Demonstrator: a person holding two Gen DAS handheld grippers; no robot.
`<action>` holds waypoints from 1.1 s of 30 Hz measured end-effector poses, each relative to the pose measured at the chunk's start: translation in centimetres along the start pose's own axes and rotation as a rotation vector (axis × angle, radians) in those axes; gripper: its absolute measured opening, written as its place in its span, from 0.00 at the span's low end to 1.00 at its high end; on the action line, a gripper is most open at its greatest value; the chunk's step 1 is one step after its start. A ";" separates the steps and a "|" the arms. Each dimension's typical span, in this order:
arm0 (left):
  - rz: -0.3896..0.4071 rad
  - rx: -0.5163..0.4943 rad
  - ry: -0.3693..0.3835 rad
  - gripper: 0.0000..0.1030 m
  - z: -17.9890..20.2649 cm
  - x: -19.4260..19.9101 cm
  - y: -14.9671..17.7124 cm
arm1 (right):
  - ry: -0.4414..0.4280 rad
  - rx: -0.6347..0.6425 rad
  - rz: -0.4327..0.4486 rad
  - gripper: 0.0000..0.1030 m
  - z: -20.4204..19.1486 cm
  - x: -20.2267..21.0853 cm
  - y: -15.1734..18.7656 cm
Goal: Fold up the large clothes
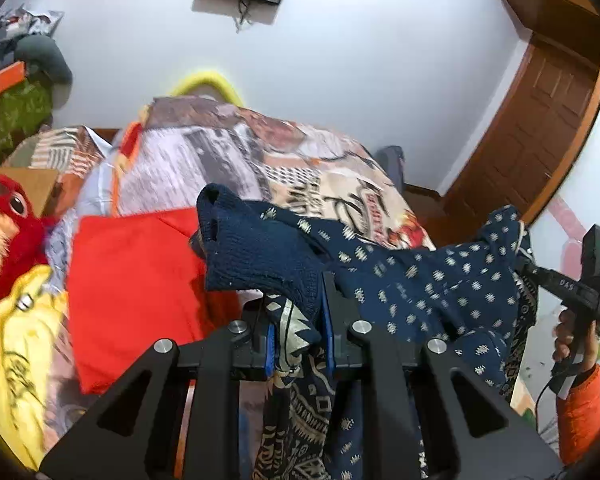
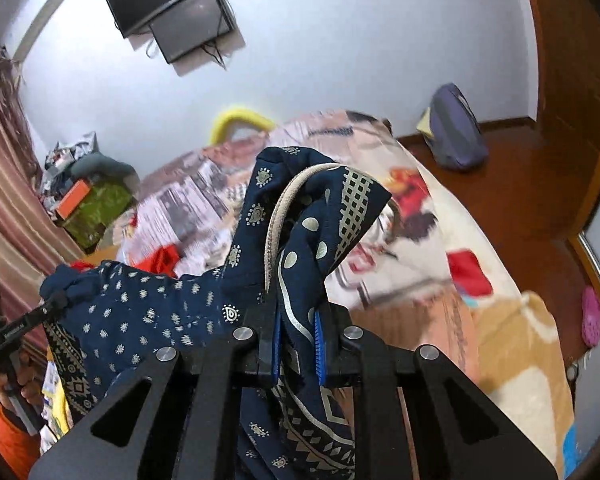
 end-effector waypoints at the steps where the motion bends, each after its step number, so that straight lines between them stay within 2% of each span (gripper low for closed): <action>1: 0.000 -0.004 -0.009 0.17 -0.5 -0.2 -0.2 | -0.002 0.005 0.003 0.11 -0.4 -0.6 -0.4; 6: -0.024 -0.009 -0.074 0.17 -3.7 -3.5 -1.1 | 0.015 0.007 -0.050 0.11 -1.7 -6.2 -1.2; 11: -0.093 -0.001 -0.130 0.17 -6.9 -8.5 -0.9 | 0.058 -0.007 -0.108 0.11 -1.2 -12.1 -1.1; 17: -0.167 -0.006 -0.194 0.18 -9.7 -13.0 2.0 | 0.173 -0.032 -0.161 0.11 1.7 -17.8 -0.2; 20: -0.212 -0.003 -0.209 0.21 -11.0 -14.4 4.0 | 0.178 -0.078 -0.199 0.12 3.5 -19.5 0.5; 22: -0.241 0.014 -0.201 0.25 -11.6 -15.0 5.0 | 0.170 -0.076 -0.200 0.14 3.8 -19.5 0.9; 26: -0.269 0.051 -0.200 0.35 -12.2 -15.2 6.4 | 0.215 -0.019 -0.169 0.22 3.6 -18.1 1.1; 29: -0.276 0.040 -0.206 0.35 -11.7 -14.2 6.7 | 0.255 0.029 -0.181 0.25 3.4 -16.5 1.4; 33: -0.274 0.015 -0.228 0.35 -10.6 -12.4 6.4 | 0.232 0.045 -0.179 0.25 2.9 -14.2 1.5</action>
Point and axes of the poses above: each gripper's, at about its wrist camera, not at the fingertips, and x roughly against the way its jaws point, z to its right, y to its underside, the point moved 8 cm from there along -x, roughly the way its jaws point, and after that the axes turned 10 degrees about -x, right-handed, at the moved point
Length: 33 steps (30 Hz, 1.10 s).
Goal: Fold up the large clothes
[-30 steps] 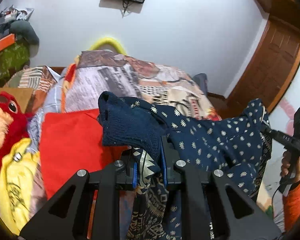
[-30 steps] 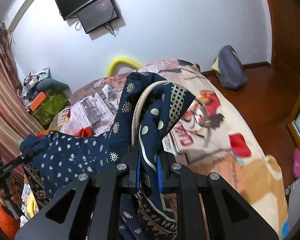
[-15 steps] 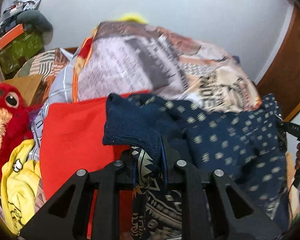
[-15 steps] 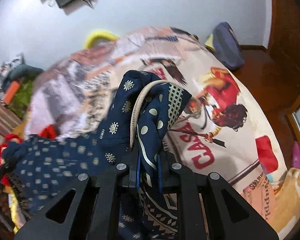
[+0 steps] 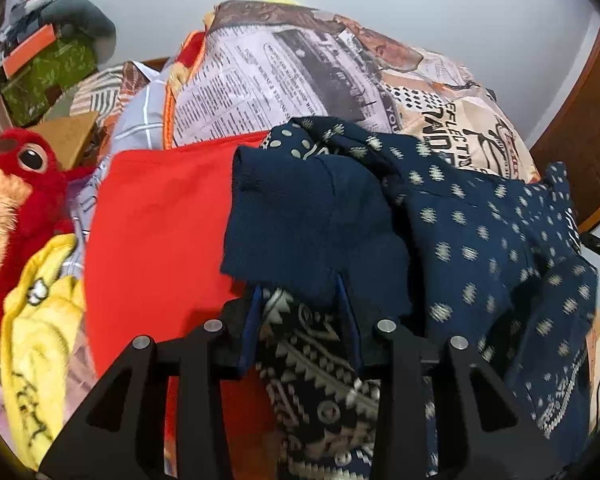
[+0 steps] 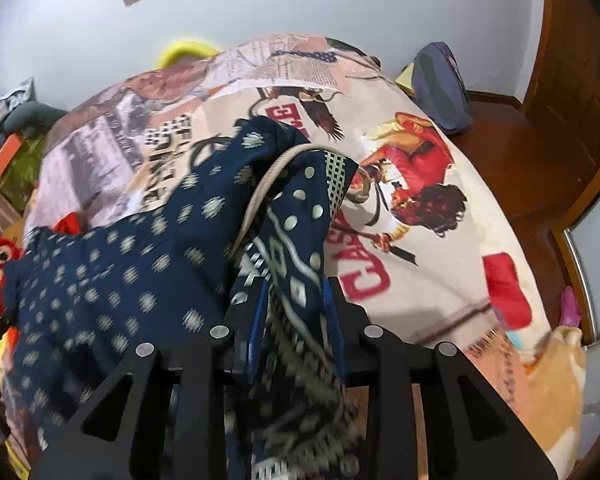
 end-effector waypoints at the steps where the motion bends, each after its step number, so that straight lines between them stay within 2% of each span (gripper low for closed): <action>1: 0.005 -0.002 -0.006 0.35 0.1 0.8 0.0 | -0.004 0.003 0.005 0.25 0.0 1.1 0.2; 5: 0.033 -0.015 -0.001 0.35 0.5 4.4 0.3 | -0.014 0.042 0.046 0.26 -0.6 5.1 1.1; 7: 0.052 -0.029 -0.003 0.35 0.7 6.7 0.6 | -0.015 0.066 0.071 0.31 -0.9 7.2 1.6; 9: 0.072 -0.042 -0.005 0.35 0.9 8.8 1.0 | -0.010 0.093 0.113 0.41 -1.2 9.9 2.3; 13: 0.100 -0.054 0.005 0.36 1.0 12.9 2.3 | -0.016 0.139 0.172 0.50 -1.8 14.1 3.7; 15: 0.108 -0.061 0.009 0.39 1.0 14.6 3.2 | -0.019 0.151 0.194 0.64 -2.0 15.7 4.5; 20: 0.109 -0.086 0.009 0.42 1.1 17.7 6.3 | -0.010 0.217 0.235 0.80 -2.7 19.1 7.1; 23: 0.101 -0.084 0.023 0.50 1.4 18.7 8.4 | -0.008 0.240 0.228 0.82 -2.7 19.8 8.6; 27: 0.067 -0.082 0.055 0.53 2.1 19.0 11.5 | 0.000 0.248 0.199 0.82 -2.0 19.7 10.8; 33: -0.059 -0.016 0.168 0.56 3.6 16.2 16.7 | 0.035 0.240 0.100 0.82 0.1 17.6 14.9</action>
Point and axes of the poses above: each gripper's, at about its wrist camera, not at the fingertips, and x roughly against the way its jaws point, z to its right, y to its underside, the point moved 8 cm from there along -x, roughly the way its jaws point, and after that the axes turned 10 degrees about -x, right-handed, at the moved point
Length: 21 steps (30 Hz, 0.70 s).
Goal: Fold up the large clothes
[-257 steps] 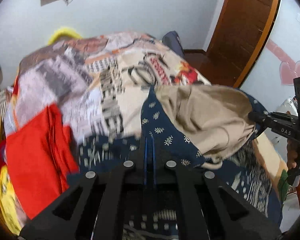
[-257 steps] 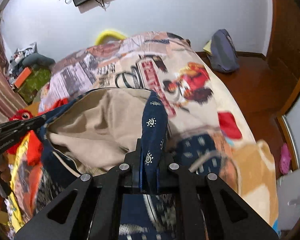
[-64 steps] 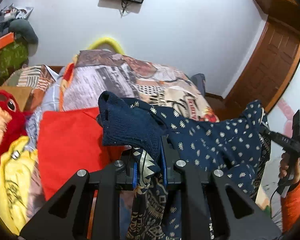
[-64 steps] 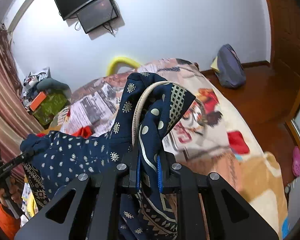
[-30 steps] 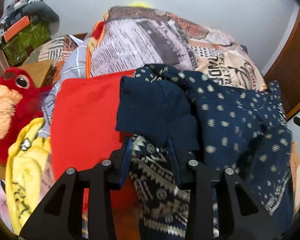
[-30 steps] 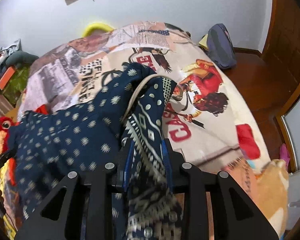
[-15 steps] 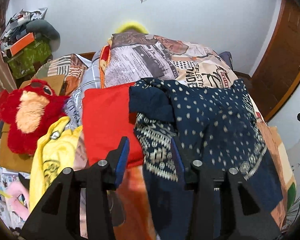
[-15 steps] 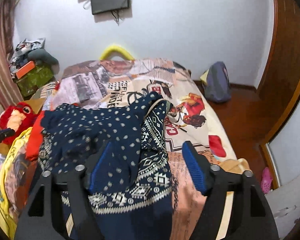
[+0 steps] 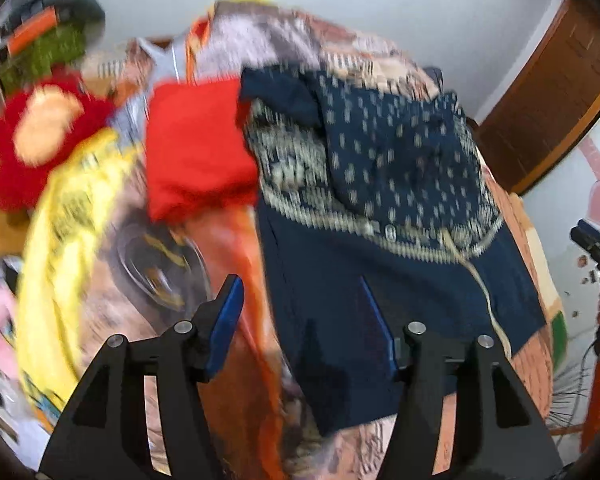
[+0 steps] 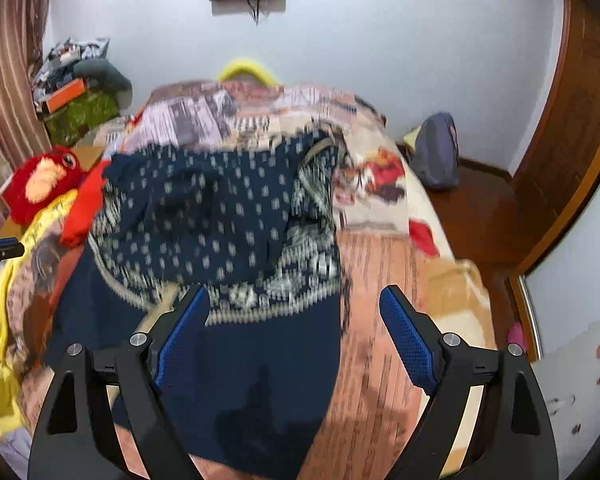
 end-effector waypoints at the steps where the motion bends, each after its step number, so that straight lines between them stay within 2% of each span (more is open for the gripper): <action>1: -0.022 0.010 0.016 0.56 0.2 -0.7 0.7 | 0.004 -0.005 -0.017 0.82 0.3 -0.3 0.8; 6: -0.124 0.079 0.121 0.56 1.2 -4.3 4.1 | 0.012 -0.067 -0.130 0.82 2.1 -2.6 4.7; 11: -0.163 0.155 0.228 0.56 1.6 -6.2 5.2 | -0.026 -0.166 -0.222 0.82 3.5 -4.3 7.6; 15: -0.206 0.181 0.243 0.56 1.6 -8.3 6.5 | -0.061 -0.233 -0.275 0.82 3.9 -5.7 9.3; 19: -0.176 0.154 0.227 0.56 2.0 -8.6 6.5 | -0.130 -0.326 -0.314 0.82 4.0 -7.2 10.3; 21: -0.154 0.122 0.209 0.41 2.2 -8.4 6.2 | -0.166 -0.383 -0.325 0.82 4.2 -7.6 10.4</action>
Point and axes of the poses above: each gripper's, at about its wrist camera, not at the fingertips, and x roughly against the way its jaws point, z to its right, y to its underside, the point moved 8 cm from there along -x, roughly the way its jaws point, and after that the axes turned 10 degrees about -x, right-handed, at the moved point
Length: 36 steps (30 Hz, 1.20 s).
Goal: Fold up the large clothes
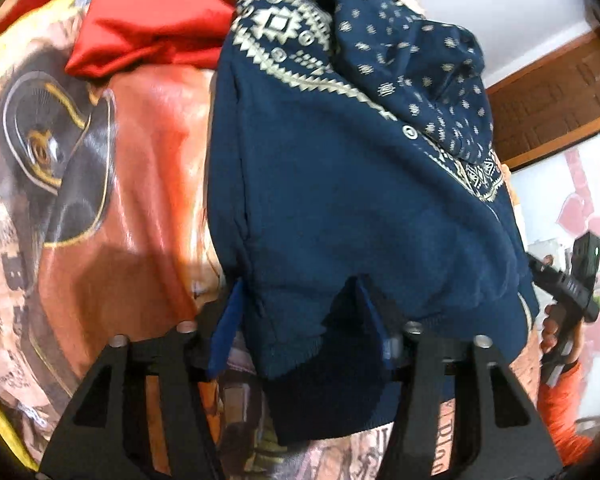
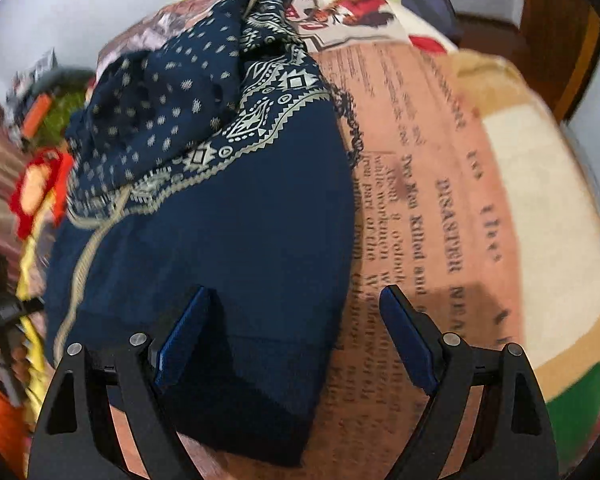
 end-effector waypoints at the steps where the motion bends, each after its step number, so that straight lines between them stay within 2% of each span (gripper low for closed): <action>1: 0.004 -0.024 -0.021 0.37 0.3 0.1 0.0 | -0.011 -0.018 0.005 0.82 0.1 -0.1 -0.2; 3: 0.005 -0.057 -0.040 0.16 0.5 0.1 -0.2 | -0.026 -0.030 0.018 0.66 0.1 -0.1 -0.5; 4: 0.005 -0.066 -0.042 0.15 0.7 0.1 -0.3 | -0.032 -0.030 0.022 0.61 -0.1 -0.1 -0.6; 6: 0.005 -0.094 -0.045 0.10 1.3 0.3 -0.5 | -0.042 -0.026 0.023 0.38 -0.4 0.0 -0.8; 7: 0.012 -0.116 -0.055 0.09 1.6 0.6 -0.7 | -0.050 -0.024 0.023 0.31 -0.6 0.1 -0.9; 8: 0.017 -0.129 -0.061 0.07 1.8 0.7 -1.1 | -0.066 -0.026 0.016 0.19 -0.9 0.3 -0.9; 9: 0.026 -0.144 -0.066 0.06 2.1 1.1 -1.5 | -0.077 -0.029 0.013 0.15 -0.8 0.5 -1.1; 16: 0.189 -0.169 -0.039 0.05 3.8 6.6 -5.9 | -0.152 0.032 0.097 0.11 -3.5 3.7 -3.6; 20: 0.295 -0.135 0.015 0.05 4.0 10.2 -9.4 | -0.186 0.077 0.161 0.11 -6.3 5.6 -5.9; 23: 0.343 -0.149 -0.015 0.05 3.8 11.8 -12.7 | -0.203 0.105 0.222 0.07 -8.5 6.9 -8.7; 29: 0.406 -0.121 -0.072 0.05 2.3 12.4 -19.5 | -0.222 0.099 0.304 0.06 -11.4 7.5 -15.2; 32: 0.433 -0.063 -0.075 0.05 0.6 11.9 -22.8 | -0.209 0.081 0.329 0.06 -12.2 6.4 -18.6; 36: 0.444 -0.011 -0.132 0.05 -2.2 9.7 -26.7 | -0.188 0.050 0.340 0.06 -12.0 4.5 -22.0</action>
Point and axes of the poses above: each gripper's, at about its wrist camera, not at the fingertips, and x roughly against the way its jaws point, z to its right, y to its underside, the point moved 8 cm from there along -x, roughly the way its jaws point, and after that the axes turned 10 degrees about -x, right-handed, at the moved point
